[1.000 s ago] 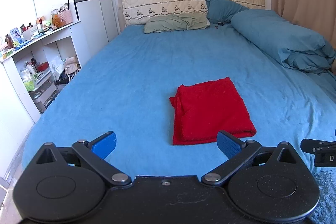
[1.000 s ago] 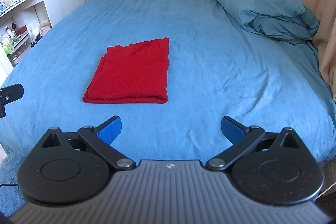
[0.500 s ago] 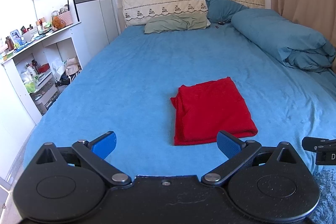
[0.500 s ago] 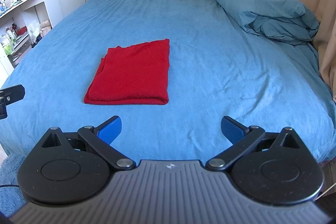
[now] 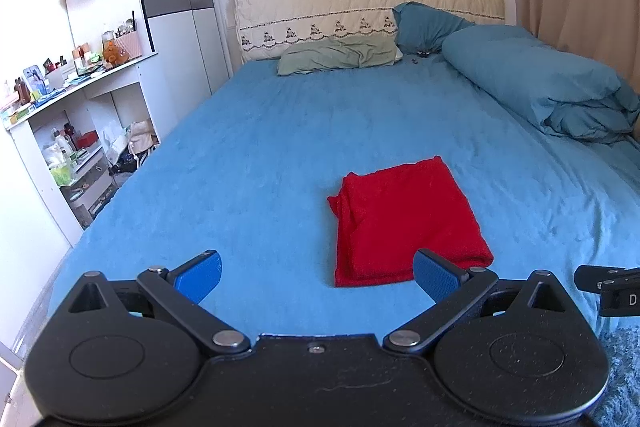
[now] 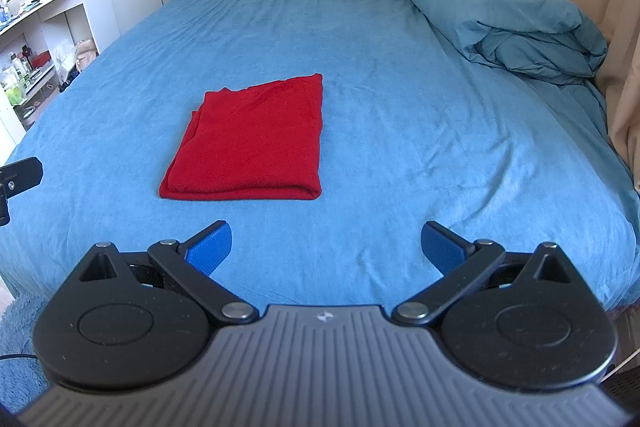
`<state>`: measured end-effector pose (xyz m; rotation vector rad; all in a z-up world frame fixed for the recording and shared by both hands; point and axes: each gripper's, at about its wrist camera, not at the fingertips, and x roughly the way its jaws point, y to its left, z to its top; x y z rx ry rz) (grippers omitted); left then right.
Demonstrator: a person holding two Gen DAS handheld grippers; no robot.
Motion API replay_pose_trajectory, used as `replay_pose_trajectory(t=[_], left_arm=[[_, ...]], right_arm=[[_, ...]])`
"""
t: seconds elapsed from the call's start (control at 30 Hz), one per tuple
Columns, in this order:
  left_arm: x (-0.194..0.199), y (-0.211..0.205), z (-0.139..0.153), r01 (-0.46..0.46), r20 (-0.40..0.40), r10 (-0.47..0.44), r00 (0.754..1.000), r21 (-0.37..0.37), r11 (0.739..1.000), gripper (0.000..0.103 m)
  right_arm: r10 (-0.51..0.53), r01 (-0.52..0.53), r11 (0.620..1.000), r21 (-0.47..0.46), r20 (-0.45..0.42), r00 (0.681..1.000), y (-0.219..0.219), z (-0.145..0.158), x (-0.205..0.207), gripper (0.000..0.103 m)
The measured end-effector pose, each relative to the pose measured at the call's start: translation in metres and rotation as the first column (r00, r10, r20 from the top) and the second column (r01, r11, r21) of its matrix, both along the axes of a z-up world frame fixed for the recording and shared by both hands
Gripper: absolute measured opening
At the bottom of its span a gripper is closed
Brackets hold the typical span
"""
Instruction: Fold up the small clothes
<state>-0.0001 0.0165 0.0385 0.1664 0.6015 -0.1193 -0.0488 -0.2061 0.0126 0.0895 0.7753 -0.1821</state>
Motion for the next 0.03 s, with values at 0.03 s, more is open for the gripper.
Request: replay_pose_trajectory(t=[0.03], left_arm=[[-0.0004,0.0013,-0.0006,-0.001,-0.003,0.001,1.000,-0.005,1.000,0.103]], right_arm=[[0.000,0.000,1.000,0.001,0.000,1.000,0.0000,-0.0001,0.0000,0.103]])
